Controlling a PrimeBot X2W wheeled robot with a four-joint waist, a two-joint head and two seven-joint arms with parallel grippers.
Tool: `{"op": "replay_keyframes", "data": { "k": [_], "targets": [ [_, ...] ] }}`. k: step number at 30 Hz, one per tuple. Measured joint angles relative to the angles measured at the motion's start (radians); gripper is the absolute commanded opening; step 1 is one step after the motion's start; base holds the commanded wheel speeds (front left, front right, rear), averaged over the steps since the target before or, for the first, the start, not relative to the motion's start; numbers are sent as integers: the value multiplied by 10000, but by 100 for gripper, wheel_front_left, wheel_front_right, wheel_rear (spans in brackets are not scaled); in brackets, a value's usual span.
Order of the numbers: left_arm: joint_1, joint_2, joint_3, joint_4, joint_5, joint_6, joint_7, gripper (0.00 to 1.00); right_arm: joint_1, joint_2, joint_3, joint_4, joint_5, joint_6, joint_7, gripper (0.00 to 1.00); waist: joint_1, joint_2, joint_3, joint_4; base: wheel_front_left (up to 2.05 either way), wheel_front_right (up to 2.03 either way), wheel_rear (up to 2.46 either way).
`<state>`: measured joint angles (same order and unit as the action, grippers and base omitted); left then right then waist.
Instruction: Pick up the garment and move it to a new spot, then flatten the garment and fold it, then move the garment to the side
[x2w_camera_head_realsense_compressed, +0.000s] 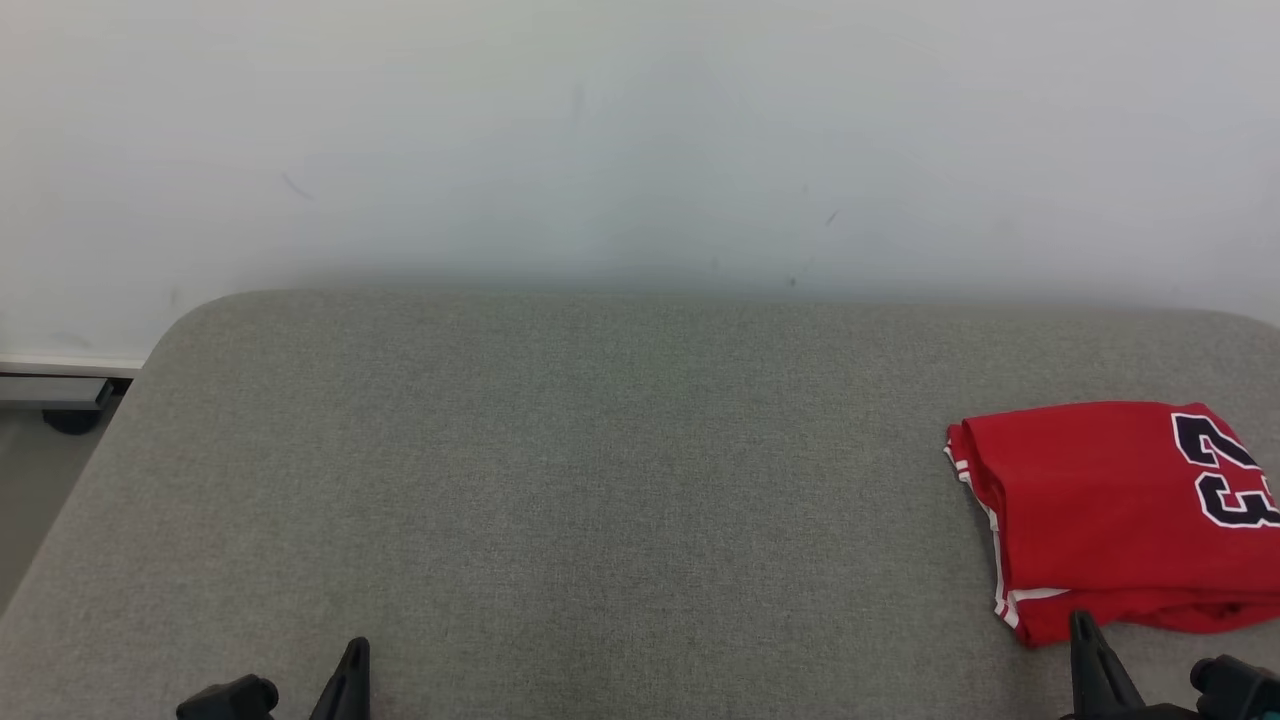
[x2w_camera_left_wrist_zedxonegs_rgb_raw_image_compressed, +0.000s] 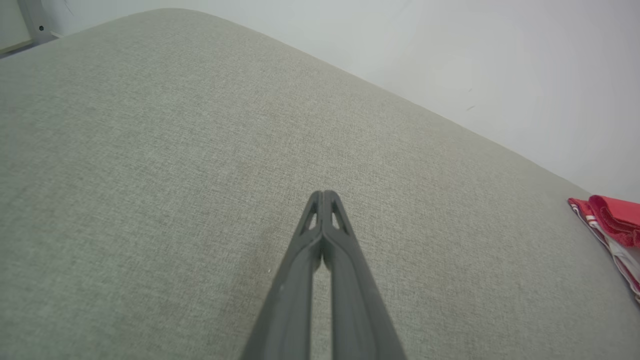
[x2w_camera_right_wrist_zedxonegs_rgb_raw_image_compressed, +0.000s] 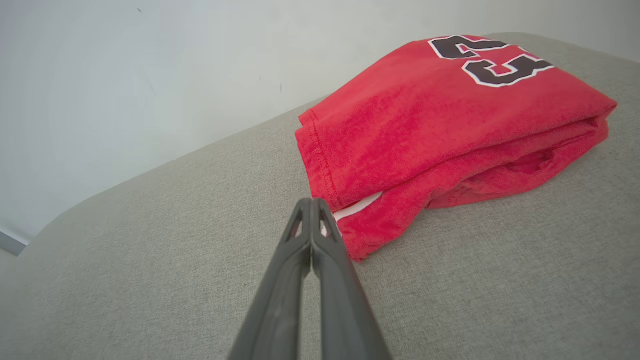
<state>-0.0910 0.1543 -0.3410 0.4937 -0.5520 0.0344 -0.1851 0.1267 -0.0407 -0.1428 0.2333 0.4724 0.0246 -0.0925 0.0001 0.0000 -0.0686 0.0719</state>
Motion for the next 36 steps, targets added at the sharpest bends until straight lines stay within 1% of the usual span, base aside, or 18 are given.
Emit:
{"op": "replay_keyframes", "data": {
  "k": [8, 10, 14, 26, 36],
  "targets": [
    [-3, -107, 362, -113, -953, -100, 284, 0, -178, 0, -6, 102, 909, 35, 211, 0, 0, 0, 54, -60, 0, 0, 0],
    [-3, -127, 437, -165, -1118, -176, 330, 0, -190, 0, -6, 140, 1139, 109, 238, 0, 0, 0, 68, -75, 0, 0, 0],
    [-5, -196, 625, -234, -1578, -186, 453, 0, -360, 2, -6, 176, 1595, 121, 322, 0, 0, 0, 95, -105, 0, 0, 0],
    [-5, -305, 1174, -499, -2924, -441, 890, 0, -599, 4, -4, 234, 3120, 280, 591, 0, 0, 0, 188, -200, 0, 0, 0],
    [-5, -443, 1638, -679, -3985, -612, 1189, 0, -803, 4, -2, 270, 4215, 349, 832, 0, 0, 0, 260, -273, 0, 0, 0]
  ]
}}
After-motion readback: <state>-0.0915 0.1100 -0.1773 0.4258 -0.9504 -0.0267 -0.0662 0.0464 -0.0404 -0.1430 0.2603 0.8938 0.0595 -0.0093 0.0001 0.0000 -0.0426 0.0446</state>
